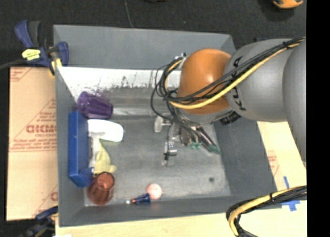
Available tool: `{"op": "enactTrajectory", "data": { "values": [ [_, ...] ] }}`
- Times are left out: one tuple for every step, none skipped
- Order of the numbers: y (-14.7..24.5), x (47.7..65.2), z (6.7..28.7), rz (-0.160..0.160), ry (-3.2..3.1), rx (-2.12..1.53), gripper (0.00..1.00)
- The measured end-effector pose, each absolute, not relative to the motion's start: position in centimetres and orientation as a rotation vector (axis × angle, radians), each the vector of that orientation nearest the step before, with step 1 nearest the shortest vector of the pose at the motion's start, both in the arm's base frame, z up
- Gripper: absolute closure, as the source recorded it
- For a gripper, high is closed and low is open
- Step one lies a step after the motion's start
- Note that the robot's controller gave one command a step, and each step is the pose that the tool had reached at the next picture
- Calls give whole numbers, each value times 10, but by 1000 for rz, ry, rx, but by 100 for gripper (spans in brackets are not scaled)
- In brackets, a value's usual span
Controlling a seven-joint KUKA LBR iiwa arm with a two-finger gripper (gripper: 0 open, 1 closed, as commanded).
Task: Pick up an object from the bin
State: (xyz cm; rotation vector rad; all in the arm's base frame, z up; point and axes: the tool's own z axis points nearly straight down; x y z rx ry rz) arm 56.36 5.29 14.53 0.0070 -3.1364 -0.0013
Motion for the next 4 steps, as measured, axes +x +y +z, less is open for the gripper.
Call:
{"op": "enactTrajectory", "data": {
  "values": [
    [53, 566, 149, -2, -3144, 5, 0],
    [151, 539, 80, -4, -3145, 18, 0],
    [209, 551, 128, 3, -3137, 352, 0],
    [223, 501, 106, 2, -3066, 688, 0]
  ]
}}
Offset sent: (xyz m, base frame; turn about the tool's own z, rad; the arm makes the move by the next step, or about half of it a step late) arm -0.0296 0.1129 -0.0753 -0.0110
